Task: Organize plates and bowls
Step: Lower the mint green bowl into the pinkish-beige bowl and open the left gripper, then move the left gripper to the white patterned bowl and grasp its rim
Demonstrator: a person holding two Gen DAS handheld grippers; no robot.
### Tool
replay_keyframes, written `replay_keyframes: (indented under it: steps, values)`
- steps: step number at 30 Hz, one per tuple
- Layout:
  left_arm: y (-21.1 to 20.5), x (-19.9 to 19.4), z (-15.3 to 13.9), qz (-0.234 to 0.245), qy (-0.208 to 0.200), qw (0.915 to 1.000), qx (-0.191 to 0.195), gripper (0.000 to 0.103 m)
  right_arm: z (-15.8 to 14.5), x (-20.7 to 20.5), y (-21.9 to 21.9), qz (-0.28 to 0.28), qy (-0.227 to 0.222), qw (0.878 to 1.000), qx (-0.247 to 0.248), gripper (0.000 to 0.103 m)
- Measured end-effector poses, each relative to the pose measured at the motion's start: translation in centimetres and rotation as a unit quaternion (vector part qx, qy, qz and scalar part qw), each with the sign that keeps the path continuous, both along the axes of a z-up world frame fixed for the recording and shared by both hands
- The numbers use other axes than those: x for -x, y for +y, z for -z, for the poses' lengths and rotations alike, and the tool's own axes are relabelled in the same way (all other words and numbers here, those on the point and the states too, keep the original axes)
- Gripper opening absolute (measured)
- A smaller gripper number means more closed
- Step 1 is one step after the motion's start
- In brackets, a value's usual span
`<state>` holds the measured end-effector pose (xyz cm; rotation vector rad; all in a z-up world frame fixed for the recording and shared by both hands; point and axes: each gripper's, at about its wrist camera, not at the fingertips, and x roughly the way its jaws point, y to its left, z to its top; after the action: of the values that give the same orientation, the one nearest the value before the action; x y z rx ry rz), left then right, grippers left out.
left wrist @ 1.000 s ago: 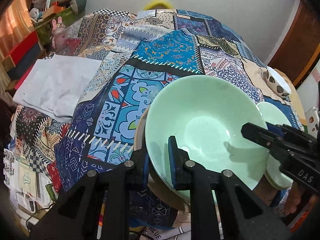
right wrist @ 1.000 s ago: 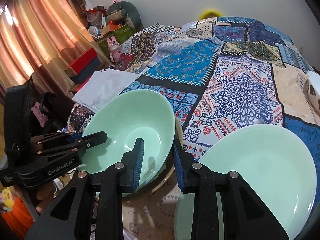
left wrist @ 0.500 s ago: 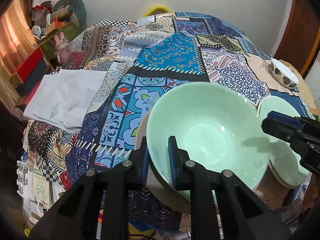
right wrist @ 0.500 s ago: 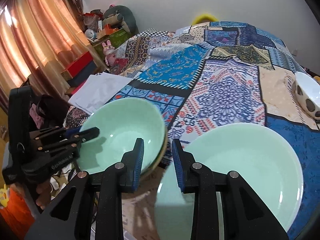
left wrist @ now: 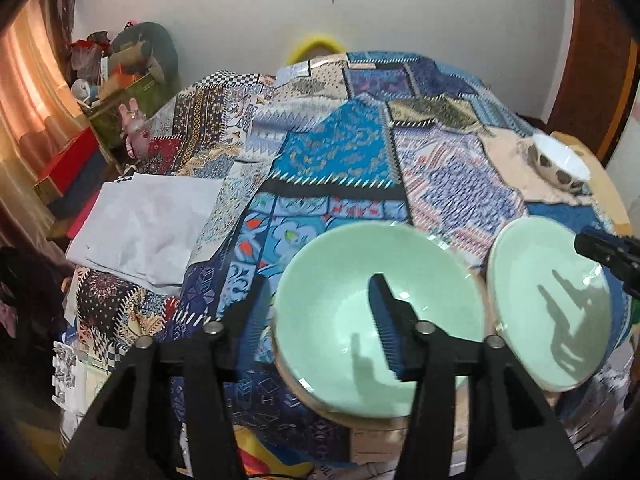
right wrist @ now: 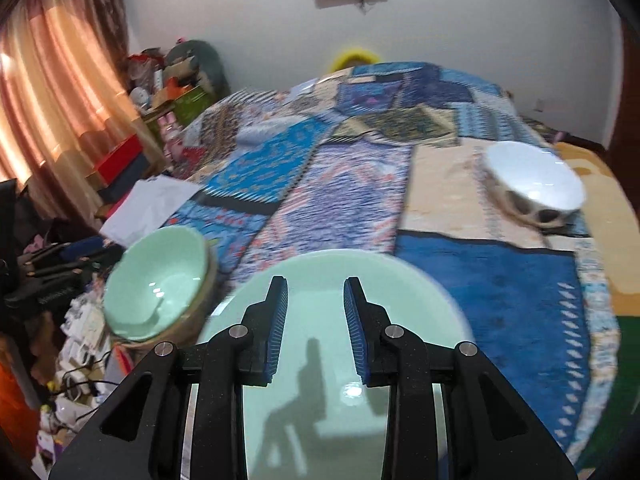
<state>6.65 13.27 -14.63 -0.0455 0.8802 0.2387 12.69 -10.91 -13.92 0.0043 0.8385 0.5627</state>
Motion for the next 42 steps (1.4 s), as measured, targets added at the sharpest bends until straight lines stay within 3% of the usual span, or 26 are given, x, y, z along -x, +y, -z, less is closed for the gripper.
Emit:
replay_keyframes:
  steps: [11, 18, 24, 29, 42]
  values:
    - [-4.9, -3.9, -2.2, 0.015, -0.015, 0.9994, 0.029, 0.072, -1.1, -2.6, -8.6, 0.079, -0.02, 0.997, 0.013, 0.031]
    - [-8.8, -7.9, -2.8, 0.046, -0.01, 0.9978, 0.048, 0.073, -1.3, -5.4, -13.0, 0.118, -0.023, 0.992, 0.027, 0.036]
    - [-11.9, -11.5, -3.2, 0.056, -0.017, 0.9975, 0.04, 0.079, -0.6, -7.9, -15.5, 0.141, -0.029, 0.989, 0.028, 0.04]
    - [-13.9, -15.0, -2.6, 0.072, 0.002, 0.9958, 0.057, 0.08, 0.2, -10.5, -16.6, 0.147, -0.016, 0.989, 0.03, 0.04]
    - [-18.7, -22.8, 1.5, 0.121, 0.058, 0.9893, 0.057, 0.08, 3.4, -17.5, -18.2, 0.172, 0.02, 0.984, 0.037, 0.04]
